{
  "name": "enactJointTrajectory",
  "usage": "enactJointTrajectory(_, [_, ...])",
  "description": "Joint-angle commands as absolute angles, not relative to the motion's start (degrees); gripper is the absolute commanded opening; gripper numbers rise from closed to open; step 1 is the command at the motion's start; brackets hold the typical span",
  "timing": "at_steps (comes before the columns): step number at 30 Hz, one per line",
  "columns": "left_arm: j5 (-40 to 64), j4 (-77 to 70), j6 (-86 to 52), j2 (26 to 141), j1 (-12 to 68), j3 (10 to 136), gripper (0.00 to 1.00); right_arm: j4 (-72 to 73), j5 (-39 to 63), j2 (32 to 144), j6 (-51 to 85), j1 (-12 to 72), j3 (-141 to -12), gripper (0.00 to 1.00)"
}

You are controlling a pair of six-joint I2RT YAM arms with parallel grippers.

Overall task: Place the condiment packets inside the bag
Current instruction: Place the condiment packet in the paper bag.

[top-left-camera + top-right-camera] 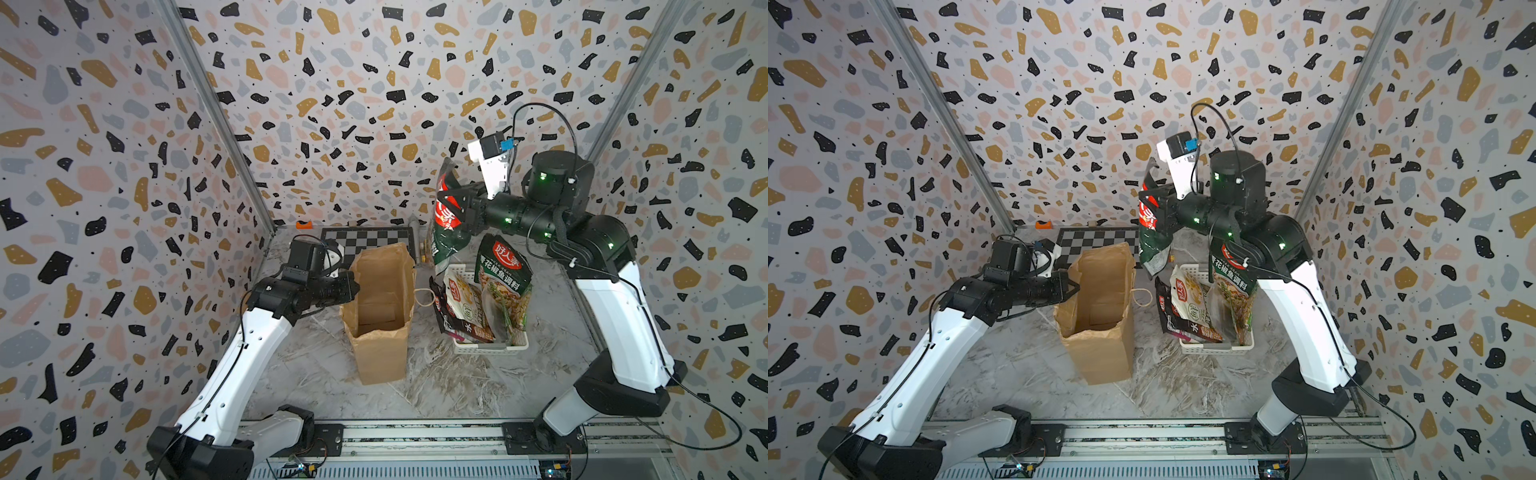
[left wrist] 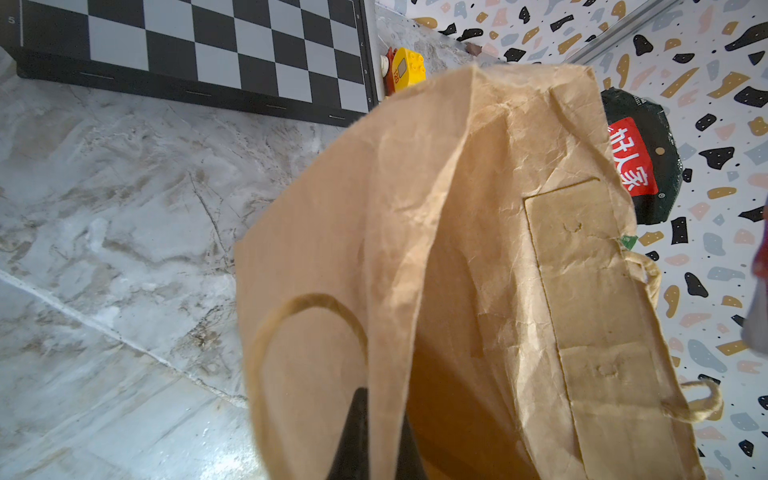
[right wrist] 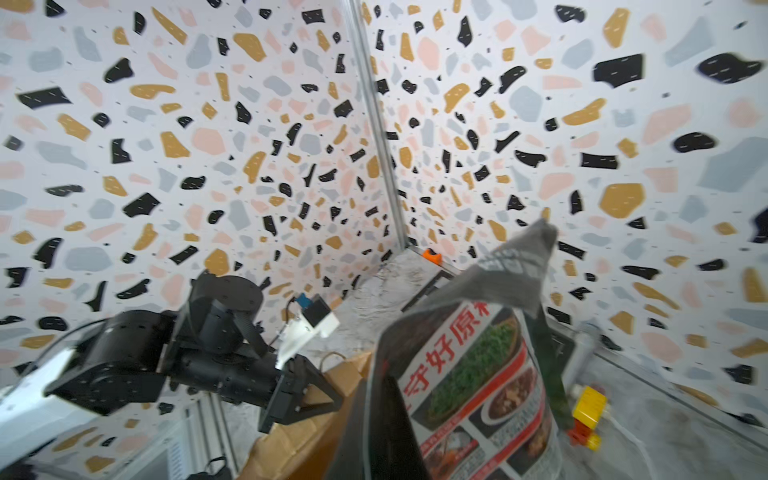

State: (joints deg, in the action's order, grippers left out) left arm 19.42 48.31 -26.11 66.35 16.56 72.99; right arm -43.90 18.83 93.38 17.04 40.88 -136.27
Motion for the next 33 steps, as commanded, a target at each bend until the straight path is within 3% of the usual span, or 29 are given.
enactJointTrajectory(1, [20.6, 46.6, -24.9, 66.4, 16.7, 72.1, 0.00, -29.9, 27.7, 92.9, 22.9, 41.7, -137.6, 0.00])
enactJointTrajectory(7, [20.7, 46.4, -24.9, 65.9, 16.7, 71.9, 0.00, -28.2, 29.1, 94.4, 24.6, 44.0, -135.8, 0.00])
enactJointTrajectory(17, [17.1, 45.5, -26.8, 63.8, 16.7, 71.8, 0.00, -19.6, 29.6, 87.2, 30.4, 46.3, -112.9, 0.00])
enactJointTrajectory(25, [14.8, 45.6, -27.5, 63.4, 16.7, 72.4, 0.00, -20.9, 28.8, 83.0, 30.9, 46.8, -106.2, 0.00])
enactJointTrajectory(33, [9.3, 49.5, -24.7, 63.2, 16.7, 75.9, 0.00, -19.4, 19.0, 80.6, 32.3, 46.8, -92.3, 0.00])
